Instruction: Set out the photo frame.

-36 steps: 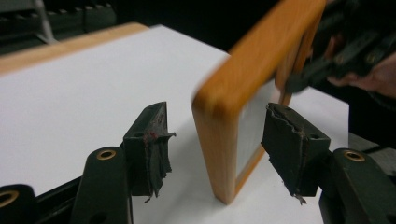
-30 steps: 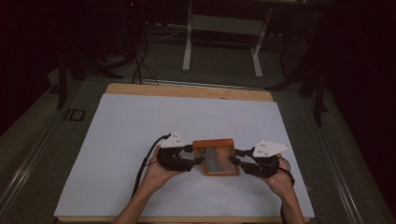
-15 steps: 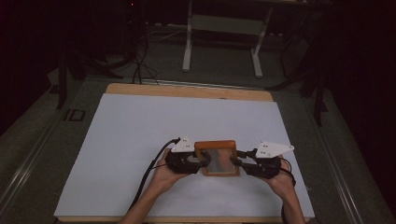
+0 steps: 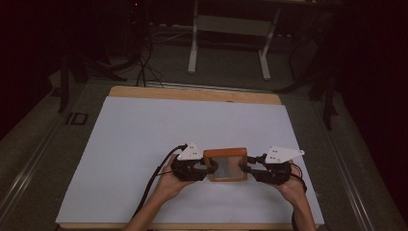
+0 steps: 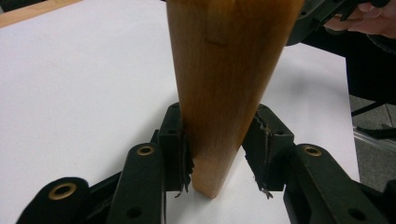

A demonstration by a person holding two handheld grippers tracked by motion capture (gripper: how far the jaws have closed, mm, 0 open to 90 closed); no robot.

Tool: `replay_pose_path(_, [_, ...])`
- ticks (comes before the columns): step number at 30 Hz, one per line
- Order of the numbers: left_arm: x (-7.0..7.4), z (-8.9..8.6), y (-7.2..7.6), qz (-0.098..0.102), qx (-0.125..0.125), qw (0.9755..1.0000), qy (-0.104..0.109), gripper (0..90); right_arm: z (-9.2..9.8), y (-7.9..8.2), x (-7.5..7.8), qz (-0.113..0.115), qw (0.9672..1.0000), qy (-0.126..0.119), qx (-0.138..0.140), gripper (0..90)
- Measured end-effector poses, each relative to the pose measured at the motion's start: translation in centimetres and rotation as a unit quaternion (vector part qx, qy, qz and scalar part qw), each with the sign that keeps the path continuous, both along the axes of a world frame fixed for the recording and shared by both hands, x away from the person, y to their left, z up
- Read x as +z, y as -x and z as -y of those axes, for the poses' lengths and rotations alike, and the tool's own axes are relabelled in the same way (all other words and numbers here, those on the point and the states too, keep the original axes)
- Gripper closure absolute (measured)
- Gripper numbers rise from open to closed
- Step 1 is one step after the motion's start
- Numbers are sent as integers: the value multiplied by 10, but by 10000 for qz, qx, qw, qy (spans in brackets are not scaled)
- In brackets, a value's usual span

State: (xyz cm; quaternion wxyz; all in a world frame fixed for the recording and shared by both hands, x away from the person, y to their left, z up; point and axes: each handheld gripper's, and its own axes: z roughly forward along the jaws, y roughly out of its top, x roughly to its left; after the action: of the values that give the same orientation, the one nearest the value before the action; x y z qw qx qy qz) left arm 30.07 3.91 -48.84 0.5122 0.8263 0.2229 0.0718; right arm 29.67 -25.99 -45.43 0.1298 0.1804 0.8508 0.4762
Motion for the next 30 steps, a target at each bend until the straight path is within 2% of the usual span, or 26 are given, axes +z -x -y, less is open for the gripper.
replay_pose_path(20, [3,-1,3,75,21,9999,-70,624,-1,1,-2,1,10000,27,26,651])
replay_pose_path(30, [13,-5,6,158,23,9999,-26,625,-1,3,2,21,9999,-114,55,652])
